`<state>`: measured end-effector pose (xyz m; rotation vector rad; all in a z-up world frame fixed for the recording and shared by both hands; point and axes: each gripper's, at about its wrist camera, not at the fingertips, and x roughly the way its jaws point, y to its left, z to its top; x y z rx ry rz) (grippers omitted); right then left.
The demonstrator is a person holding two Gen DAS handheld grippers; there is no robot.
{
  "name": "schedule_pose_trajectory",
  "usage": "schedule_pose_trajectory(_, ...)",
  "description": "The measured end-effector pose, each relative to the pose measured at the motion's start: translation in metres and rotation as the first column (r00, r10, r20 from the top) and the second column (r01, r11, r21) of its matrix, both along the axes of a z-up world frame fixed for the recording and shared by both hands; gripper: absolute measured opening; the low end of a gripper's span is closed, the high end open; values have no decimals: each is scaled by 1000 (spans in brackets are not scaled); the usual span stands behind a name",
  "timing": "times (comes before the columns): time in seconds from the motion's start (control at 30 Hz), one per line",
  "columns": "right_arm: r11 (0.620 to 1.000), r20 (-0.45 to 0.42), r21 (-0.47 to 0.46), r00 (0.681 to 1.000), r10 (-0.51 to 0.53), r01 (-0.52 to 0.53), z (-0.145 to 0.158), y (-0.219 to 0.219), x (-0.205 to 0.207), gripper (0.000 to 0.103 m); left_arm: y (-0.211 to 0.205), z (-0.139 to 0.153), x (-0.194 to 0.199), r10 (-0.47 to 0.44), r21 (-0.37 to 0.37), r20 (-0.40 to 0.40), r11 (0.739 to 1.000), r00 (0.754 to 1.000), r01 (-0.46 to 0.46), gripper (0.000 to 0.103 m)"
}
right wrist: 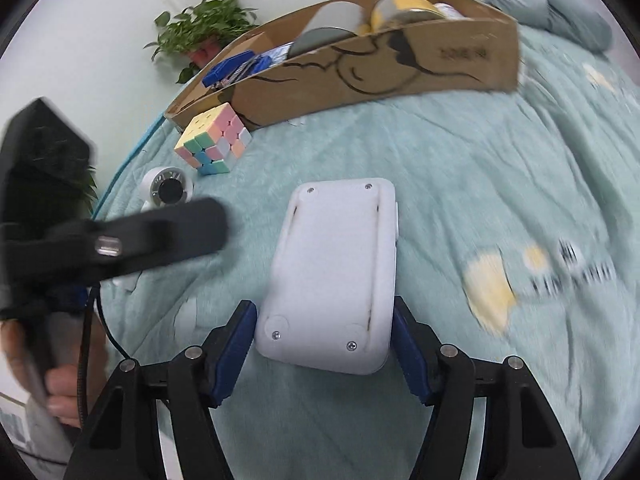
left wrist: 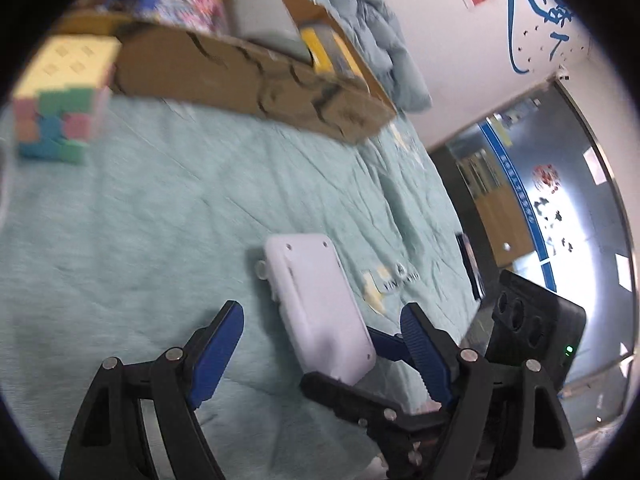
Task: Organize rigid objects
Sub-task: 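Grasp the white rectangular case on the quilt with the right tool, then carry the white case into the box and set it beside the stapler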
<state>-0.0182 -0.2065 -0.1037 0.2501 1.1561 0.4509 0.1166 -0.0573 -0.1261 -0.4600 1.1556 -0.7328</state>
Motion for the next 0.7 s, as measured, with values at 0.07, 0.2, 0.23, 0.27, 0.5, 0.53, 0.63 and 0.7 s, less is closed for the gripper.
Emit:
schedule_pose_trajectory(0.07,1000,17,15,1000,2,-2,0,-5,-8,64,-10,-7,1,-31,-13,-39,999,999,31,72)
schedule_pose_trajectory(0.2,1000,37,1,999,-5,5,1,-5,-16,64,-23,-11,-4,-70,-2,-61,998,996,70,66)
schedule_pose_trajectory(0.23,1000,40,1,999,-5,5,1,-3,-14,64,-24,-12,-6,-74,-5,-68,997,995,74,66)
schedule_pose_trajectory(0.27,1000,47,-1,999,-3,3,1,-3,-15,64,-24,-14,-7,-74,-8,-77,997,994,74,62)
schedule_pose_trajectory(0.5,1000,52,6,999,1,-1,0,3,-9,64,-18,-19,-10,-33,16,-55,999,998,34,39)
schedule_pose_trajectory(0.53,1000,52,11,999,0,0,1,3,-8,64,-16,-19,-10,-27,17,-51,999,998,28,39)
schedule_pose_trajectory(0.63,1000,61,18,998,2,-3,2,7,-5,64,-10,-14,-11,-10,20,-27,1000,1000,11,39)
schedule_pose_trajectory(0.7,1000,78,20,997,4,-5,6,11,-5,64,-5,-7,-11,6,15,1,1000,1000,-6,39)
